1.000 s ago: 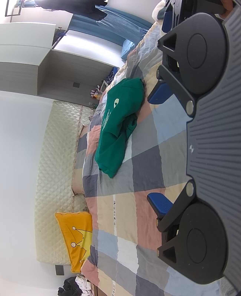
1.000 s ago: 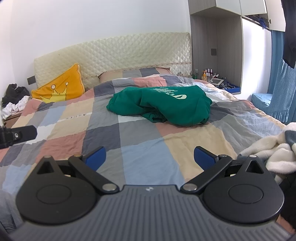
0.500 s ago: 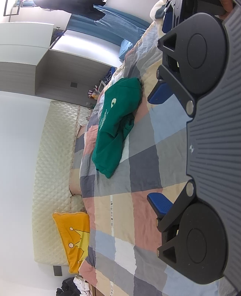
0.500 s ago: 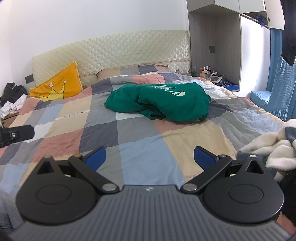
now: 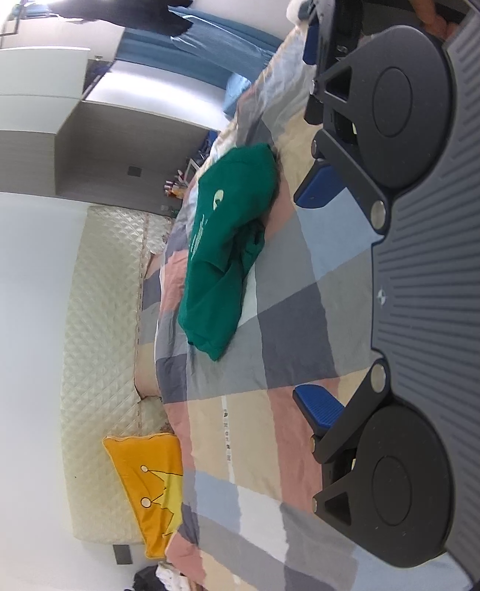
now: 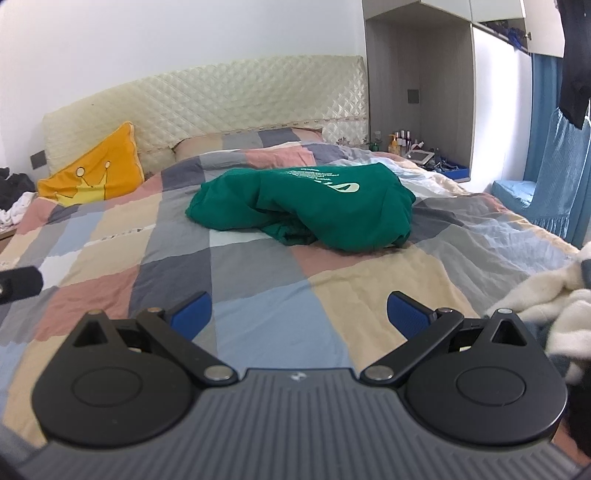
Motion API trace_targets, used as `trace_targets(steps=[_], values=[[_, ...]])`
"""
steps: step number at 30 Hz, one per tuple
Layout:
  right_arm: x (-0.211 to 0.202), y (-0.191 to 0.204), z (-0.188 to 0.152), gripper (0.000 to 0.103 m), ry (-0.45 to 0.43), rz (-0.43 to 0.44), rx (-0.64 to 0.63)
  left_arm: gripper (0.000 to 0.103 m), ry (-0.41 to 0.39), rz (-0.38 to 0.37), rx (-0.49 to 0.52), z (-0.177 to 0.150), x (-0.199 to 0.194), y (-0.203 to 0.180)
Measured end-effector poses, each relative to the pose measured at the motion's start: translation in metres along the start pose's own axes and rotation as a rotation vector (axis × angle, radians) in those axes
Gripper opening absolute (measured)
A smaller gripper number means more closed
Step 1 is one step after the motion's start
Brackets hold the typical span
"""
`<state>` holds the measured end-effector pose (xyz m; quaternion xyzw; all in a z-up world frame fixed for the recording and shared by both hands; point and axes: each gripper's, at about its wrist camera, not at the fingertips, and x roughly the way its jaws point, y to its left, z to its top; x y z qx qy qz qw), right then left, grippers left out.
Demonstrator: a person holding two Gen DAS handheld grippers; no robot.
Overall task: Fold large clothes
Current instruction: 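Reach both tools down to the green hoodie and close on its fabric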
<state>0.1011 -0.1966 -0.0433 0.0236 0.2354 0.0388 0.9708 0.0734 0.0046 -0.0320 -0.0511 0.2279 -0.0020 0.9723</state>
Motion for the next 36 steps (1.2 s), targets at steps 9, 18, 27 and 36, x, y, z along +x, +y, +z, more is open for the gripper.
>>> trace_targets(steps=[9,18,27,36], values=[[0.045,-0.002,0.029,0.103,0.002,0.008,0.040,0.103,0.028,0.025,0.022,0.021,0.070,0.000],[0.117,-0.021,0.049,0.103,-0.028,-0.047,0.132,0.103,-0.037,0.014,-0.047,0.040,0.148,0.006],[0.200,-0.051,0.051,0.102,0.115,0.063,0.334,0.103,0.085,-0.019,-0.098,0.041,0.245,0.008],[0.284,-0.076,0.039,0.099,0.168,0.158,0.591,0.103,0.170,-0.058,-0.252,0.031,0.350,0.026]])
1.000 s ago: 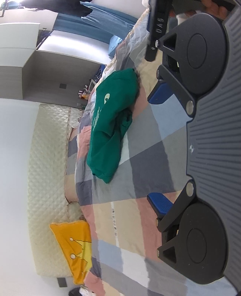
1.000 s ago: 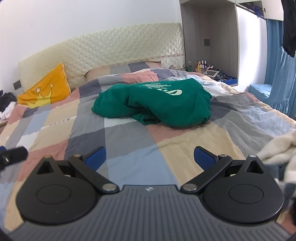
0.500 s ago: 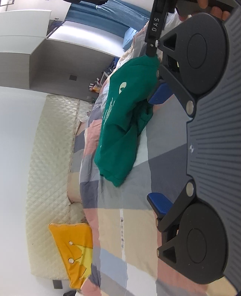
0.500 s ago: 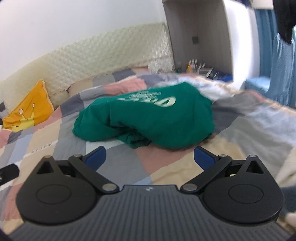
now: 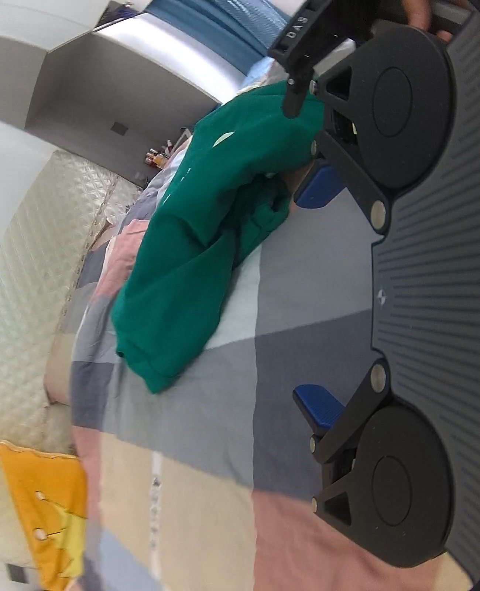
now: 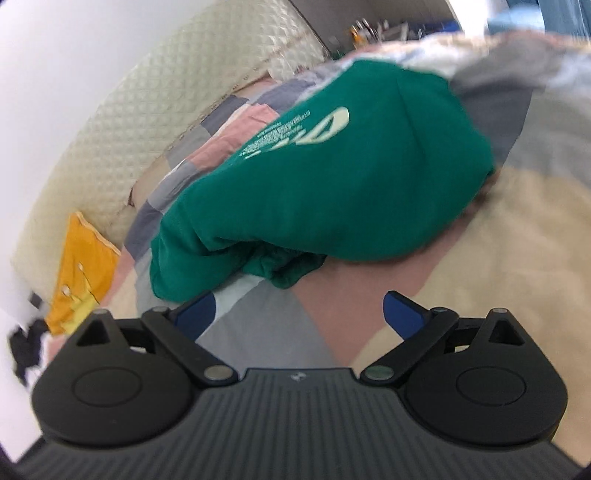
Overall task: Fold large clothes
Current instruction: 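Reach both tools down to the green hoodie and close on its fabric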
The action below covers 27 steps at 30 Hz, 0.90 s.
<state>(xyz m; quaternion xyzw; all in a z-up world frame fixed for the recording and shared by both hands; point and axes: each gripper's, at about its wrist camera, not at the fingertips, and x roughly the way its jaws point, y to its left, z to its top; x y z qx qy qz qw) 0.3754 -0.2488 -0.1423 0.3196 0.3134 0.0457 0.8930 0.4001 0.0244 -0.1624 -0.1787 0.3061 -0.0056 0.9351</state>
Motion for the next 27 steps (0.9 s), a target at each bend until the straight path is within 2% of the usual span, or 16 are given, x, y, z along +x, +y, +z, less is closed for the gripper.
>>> trace_targets(steps=[5,7,10,13,15,17,18,22,23,25,26,27], values=[[0.035,-0.027,0.015,0.099,0.023,0.056,0.169,0.102,0.000,-0.057,-0.090,0.010,0.052,0.011],[0.047,-0.038,0.021,0.099,0.022,0.038,0.203,0.102,0.004,-0.094,-0.145,0.014,0.077,0.016],[0.055,-0.061,0.023,0.099,-0.008,0.021,0.321,0.102,0.018,-0.148,-0.226,0.021,0.116,0.025],[0.061,-0.075,0.027,0.103,-0.043,0.065,0.451,0.102,0.015,-0.203,-0.331,0.031,0.154,0.038],[0.063,-0.073,0.031,0.103,-0.062,0.081,0.473,0.102,-0.001,-0.241,-0.412,0.039,0.176,0.048],[0.070,-0.070,0.034,0.103,-0.064,0.107,0.476,0.102,-0.015,-0.263,-0.452,0.050,0.194,0.053],[0.074,-0.070,0.035,0.103,-0.065,0.133,0.469,0.102,-0.025,-0.259,-0.458,0.055,0.202,0.053],[0.085,-0.071,0.033,0.102,-0.077,0.147,0.453,0.102,-0.042,-0.237,-0.534,0.071,0.231,0.055],[0.086,-0.070,0.034,0.100,-0.079,0.153,0.452,0.102,-0.049,-0.233,-0.555,0.074,0.235,0.056],[0.087,-0.073,0.036,0.084,-0.095,0.168,0.474,0.100,-0.056,-0.211,-0.579,0.080,0.243,0.053],[0.089,-0.074,0.036,0.070,-0.088,0.163,0.485,0.089,-0.058,-0.201,-0.582,0.083,0.245,0.051],[0.091,-0.077,0.035,0.061,-0.078,0.159,0.494,0.076,-0.057,-0.206,-0.593,0.084,0.247,0.050]])
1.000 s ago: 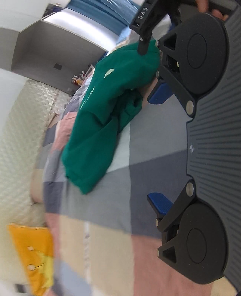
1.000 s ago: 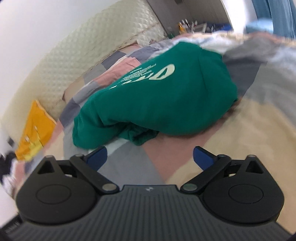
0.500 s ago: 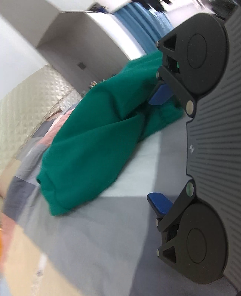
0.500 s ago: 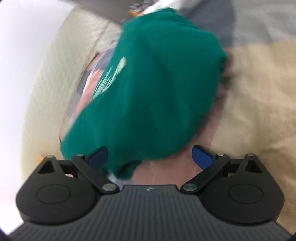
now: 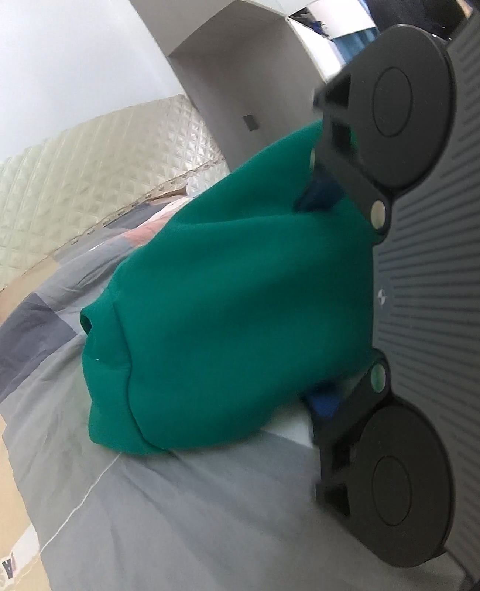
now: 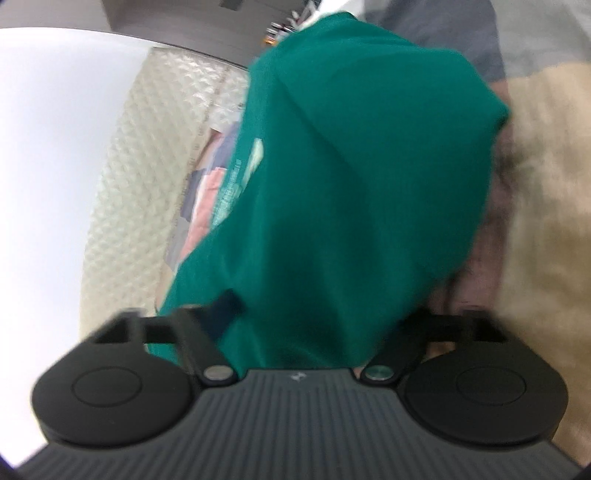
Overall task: Fold large clothes
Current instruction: 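Reach both tools down to the green hoodie and close on its fabric, then lift the hoodie with both grippers and shake it out in the air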
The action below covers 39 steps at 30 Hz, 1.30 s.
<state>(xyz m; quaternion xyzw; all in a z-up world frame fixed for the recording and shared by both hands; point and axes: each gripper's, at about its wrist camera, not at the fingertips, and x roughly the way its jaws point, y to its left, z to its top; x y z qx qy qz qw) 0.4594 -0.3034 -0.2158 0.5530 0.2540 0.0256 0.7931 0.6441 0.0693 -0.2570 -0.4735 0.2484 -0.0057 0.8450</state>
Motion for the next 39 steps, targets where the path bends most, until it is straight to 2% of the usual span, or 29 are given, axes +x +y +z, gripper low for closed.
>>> trace_targets(steps=[1,3,5,6,10,13,16,19,23,29,35,39], values=[[-0.001,-0.005,0.003,0.054,-0.001,-0.001,0.007,0.069,0.011,-0.005,-0.023,0.002,0.003,0.000],[-0.001,-0.008,0.005,0.029,-0.005,-0.007,0.011,0.032,0.034,-0.021,-0.055,0.006,0.005,0.002],[0.001,-0.004,0.006,0.021,-0.014,-0.006,-0.029,0.014,0.026,-0.025,-0.041,0.009,-0.001,-0.004],[-0.001,-0.001,0.006,0.018,-0.016,-0.004,-0.046,0.011,0.016,-0.010,-0.012,0.010,-0.006,-0.009],[-0.016,0.020,0.008,0.015,-0.056,0.018,-0.170,0.008,-0.038,0.015,0.081,0.021,-0.036,-0.034],[-0.034,0.036,0.013,0.014,-0.081,0.088,-0.230,0.008,-0.064,0.016,0.121,0.035,-0.061,-0.057],[-0.057,0.056,0.012,0.013,-0.134,0.139,-0.370,0.008,-0.093,-0.004,0.170,0.046,-0.096,-0.076],[-0.073,0.073,0.008,0.013,-0.150,0.182,-0.436,0.007,-0.128,-0.019,0.193,0.053,-0.134,-0.093],[-0.101,0.088,-0.001,0.013,-0.148,0.246,-0.494,0.006,-0.165,-0.028,0.178,0.052,-0.198,-0.101],[-0.157,0.095,-0.017,0.012,-0.148,0.398,-0.511,0.006,-0.220,-0.041,0.171,0.043,-0.311,-0.105],[-0.206,0.113,-0.036,0.012,-0.167,0.473,-0.549,0.005,-0.260,-0.073,0.151,0.024,-0.416,-0.103],[-0.249,0.120,-0.055,0.012,-0.191,0.531,-0.619,0.005,-0.307,-0.097,0.211,0.009,-0.487,-0.106]])
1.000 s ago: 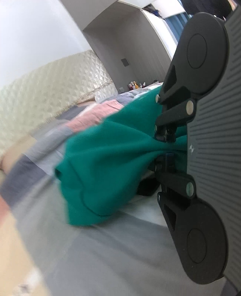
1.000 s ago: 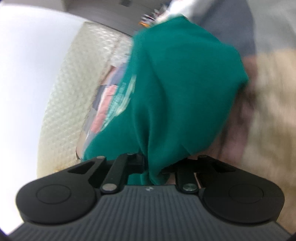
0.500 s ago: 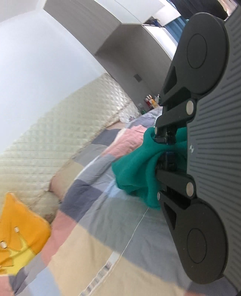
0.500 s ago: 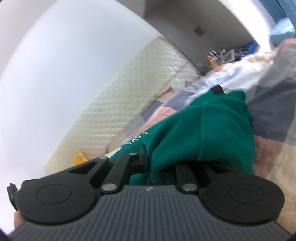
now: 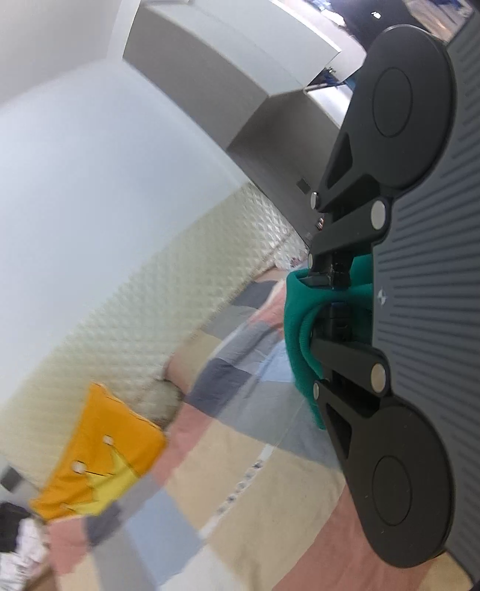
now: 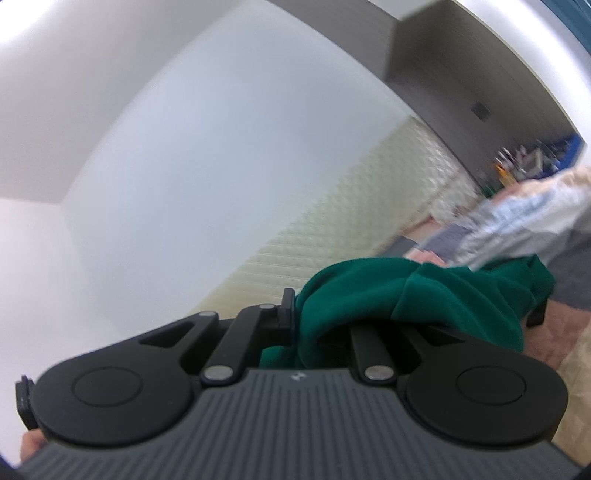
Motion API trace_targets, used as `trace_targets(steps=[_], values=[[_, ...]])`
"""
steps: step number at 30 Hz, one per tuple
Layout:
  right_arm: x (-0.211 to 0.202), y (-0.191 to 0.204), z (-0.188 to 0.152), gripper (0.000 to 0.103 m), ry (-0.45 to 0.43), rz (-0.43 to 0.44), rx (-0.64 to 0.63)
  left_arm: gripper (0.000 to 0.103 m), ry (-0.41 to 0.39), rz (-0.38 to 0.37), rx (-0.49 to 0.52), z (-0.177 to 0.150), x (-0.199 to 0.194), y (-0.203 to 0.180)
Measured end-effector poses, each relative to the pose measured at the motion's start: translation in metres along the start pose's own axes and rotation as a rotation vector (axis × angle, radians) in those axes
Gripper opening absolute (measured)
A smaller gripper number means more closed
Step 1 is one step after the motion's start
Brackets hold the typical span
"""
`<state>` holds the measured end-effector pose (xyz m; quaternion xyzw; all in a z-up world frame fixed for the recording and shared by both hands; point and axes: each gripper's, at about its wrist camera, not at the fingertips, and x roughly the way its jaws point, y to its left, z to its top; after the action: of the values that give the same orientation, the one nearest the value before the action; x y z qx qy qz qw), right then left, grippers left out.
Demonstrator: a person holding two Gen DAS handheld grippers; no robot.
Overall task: Fold large clothes
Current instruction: 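Lift the hoodie with both grippers and shake it out in the air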
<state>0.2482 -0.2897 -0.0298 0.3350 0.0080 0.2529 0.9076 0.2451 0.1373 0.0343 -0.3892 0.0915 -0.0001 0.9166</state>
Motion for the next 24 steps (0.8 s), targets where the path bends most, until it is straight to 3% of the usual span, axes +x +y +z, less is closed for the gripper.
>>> trace_targets(steps=[6,9,14,18,24], values=[[-0.045,0.042,0.005,0.011,-0.027,0.070,-0.055,0.006,-0.072,-0.046,0.096,-0.007,-0.111,-0.013],[-0.039,0.045,0.004,0.011,0.015,0.036,-0.036,0.006,-0.030,-0.038,0.060,-0.015,-0.132,0.003],[0.007,-0.001,-0.019,0.012,0.251,-0.078,0.162,0.006,0.031,0.050,-0.033,-0.040,-0.115,0.051],[0.051,-0.039,-0.055,0.012,0.515,-0.250,0.174,0.007,0.078,0.106,-0.029,-0.055,-0.077,0.080],[0.086,-0.061,-0.087,0.013,0.607,-0.353,0.223,0.007,0.180,0.212,-0.025,-0.075,-0.010,0.132]])
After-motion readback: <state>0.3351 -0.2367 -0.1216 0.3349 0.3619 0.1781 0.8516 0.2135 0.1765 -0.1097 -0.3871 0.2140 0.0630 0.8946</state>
